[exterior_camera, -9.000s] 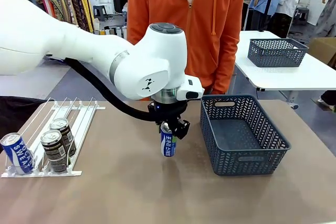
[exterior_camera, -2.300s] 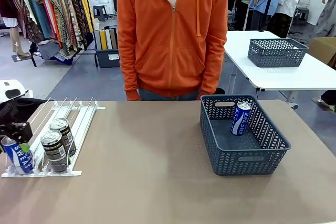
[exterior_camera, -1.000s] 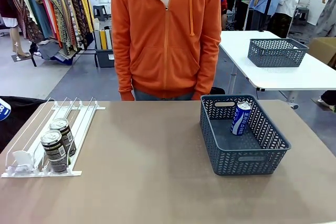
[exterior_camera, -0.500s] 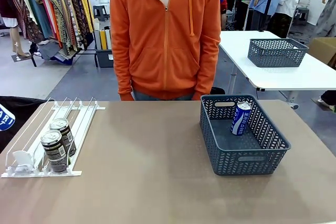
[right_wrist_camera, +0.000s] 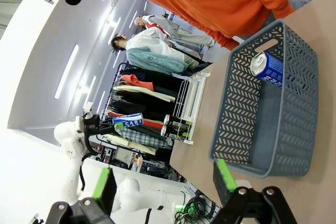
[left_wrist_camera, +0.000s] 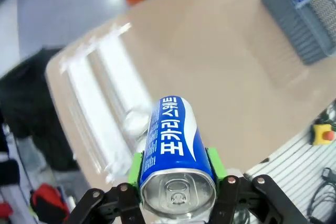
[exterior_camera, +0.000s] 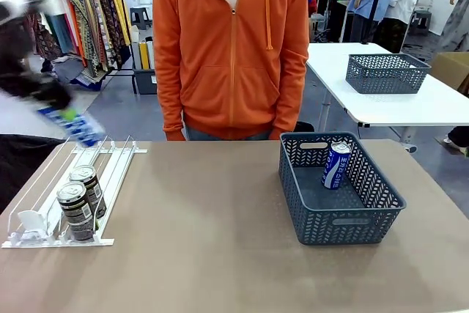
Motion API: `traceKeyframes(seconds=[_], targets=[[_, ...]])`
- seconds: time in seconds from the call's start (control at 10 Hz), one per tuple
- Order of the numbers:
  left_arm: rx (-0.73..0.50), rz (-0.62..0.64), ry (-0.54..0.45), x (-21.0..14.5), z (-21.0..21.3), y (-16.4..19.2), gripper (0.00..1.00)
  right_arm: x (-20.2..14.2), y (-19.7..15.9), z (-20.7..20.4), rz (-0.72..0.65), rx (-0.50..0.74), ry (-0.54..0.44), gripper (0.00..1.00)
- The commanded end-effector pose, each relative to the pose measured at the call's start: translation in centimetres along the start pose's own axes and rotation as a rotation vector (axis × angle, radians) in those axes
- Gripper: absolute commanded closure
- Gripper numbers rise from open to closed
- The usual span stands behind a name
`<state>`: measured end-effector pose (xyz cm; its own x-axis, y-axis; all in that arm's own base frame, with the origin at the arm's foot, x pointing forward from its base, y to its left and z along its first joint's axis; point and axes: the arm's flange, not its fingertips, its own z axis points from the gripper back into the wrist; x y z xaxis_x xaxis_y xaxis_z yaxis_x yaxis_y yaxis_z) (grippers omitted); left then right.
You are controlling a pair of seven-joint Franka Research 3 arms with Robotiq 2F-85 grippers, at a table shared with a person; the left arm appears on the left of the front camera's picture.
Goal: Retrieve and store the cans from the dispenser.
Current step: Pick up the last remaining can from one row of the Automatic Can Dispenser and place it in the middle of the table.
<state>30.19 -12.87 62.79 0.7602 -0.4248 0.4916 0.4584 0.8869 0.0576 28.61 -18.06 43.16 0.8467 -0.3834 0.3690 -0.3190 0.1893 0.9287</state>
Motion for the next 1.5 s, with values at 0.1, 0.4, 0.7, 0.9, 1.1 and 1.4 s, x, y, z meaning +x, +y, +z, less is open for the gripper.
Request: traceKeyframes(seconds=[0.1,0.4,0.7,0.9,1.1,1.4], targets=[[-0.147,-0.246,0.106,9.9,-7.8,-10.1,1.00,0.2,0.2,0.0,0.013,0.006,-0.003,0.00],[-0.194,-0.391,0.277,13.6,-19.0,-19.5,1.00,0.2,0.2,0.0,0.013,0.006,-0.003,0.00],[-0.182,-0.397,0.378,12.9,-26.1,-22.3,1.00,0.2,0.2,0.0,0.013,0.006,-0.003,0.00],[-0.146,-0.399,0.419,12.3,-28.9,-22.5,1.00,0.2,0.2,0.0,0.013,0.006,-0.003,0.00],[-0.119,-0.394,0.441,12.1,-30.0,-22.3,1.00,0.2,0.2,0.0,0.013,0.006,-0.003,0.00],[-0.121,-0.376,0.437,11.9,-30.1,-21.9,0.31,0.2,0.2,0.0,0.013,0.006,-0.003,0.00]])
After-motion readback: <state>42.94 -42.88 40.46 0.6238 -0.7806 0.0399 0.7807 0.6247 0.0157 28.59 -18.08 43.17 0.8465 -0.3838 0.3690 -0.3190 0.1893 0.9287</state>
